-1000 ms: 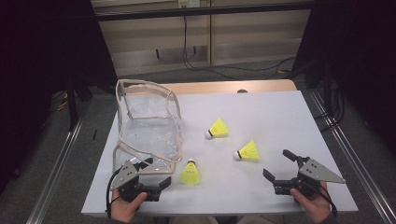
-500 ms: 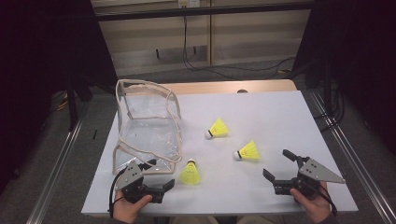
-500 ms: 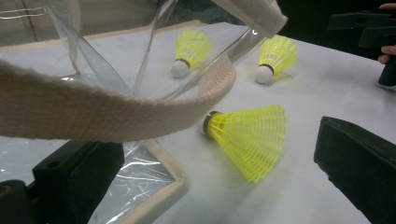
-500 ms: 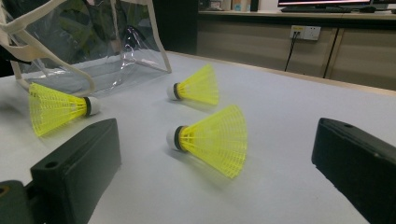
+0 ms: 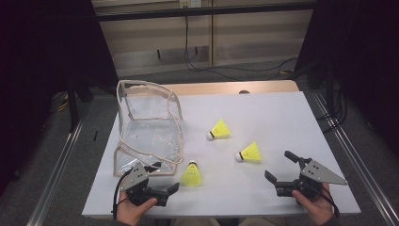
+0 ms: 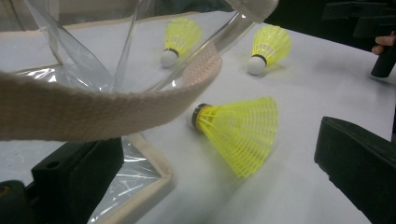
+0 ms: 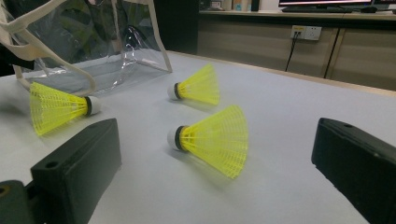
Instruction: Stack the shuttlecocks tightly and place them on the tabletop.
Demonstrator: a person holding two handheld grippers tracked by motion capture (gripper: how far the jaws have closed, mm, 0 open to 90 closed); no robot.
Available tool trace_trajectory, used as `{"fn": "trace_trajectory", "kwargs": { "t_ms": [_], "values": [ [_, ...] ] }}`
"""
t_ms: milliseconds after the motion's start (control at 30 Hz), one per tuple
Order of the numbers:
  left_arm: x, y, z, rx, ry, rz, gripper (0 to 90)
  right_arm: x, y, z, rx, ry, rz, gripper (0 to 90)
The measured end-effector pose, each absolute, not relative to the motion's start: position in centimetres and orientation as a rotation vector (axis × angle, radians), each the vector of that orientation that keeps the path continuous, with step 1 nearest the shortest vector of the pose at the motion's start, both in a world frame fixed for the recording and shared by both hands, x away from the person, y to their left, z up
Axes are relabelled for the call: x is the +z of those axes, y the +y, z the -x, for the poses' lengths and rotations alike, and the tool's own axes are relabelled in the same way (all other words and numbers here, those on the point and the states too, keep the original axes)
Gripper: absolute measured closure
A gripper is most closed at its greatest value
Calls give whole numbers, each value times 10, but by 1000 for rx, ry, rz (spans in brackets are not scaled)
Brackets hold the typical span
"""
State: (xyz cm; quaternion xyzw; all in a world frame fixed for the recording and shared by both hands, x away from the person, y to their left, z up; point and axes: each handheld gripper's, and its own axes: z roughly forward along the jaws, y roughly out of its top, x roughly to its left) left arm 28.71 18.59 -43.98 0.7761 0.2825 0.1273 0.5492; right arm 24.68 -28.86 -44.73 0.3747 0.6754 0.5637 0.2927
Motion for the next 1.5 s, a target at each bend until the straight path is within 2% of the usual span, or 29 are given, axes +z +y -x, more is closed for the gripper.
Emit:
{"fn": "trace_trajectory", "kwargs": {
  "t_ms": [267, 367, 1000, 1500],
  "values": [
    [-441, 182, -287, 261, 652, -1863, 18, -447, -289, -247, 1500, 1801, -998, 10],
    [-441, 177, -287, 246, 633, -1882, 52, -447, -288, -247, 1498, 1803, -997, 10],
    [-442, 158, -289, 220, 624, -1918, 42, -447, -288, -247, 1496, 1804, -996, 11],
    [-443, 154, -293, 229, 641, -1943, 160, -448, -287, -247, 1499, 1807, -999, 12]
  ]
}}
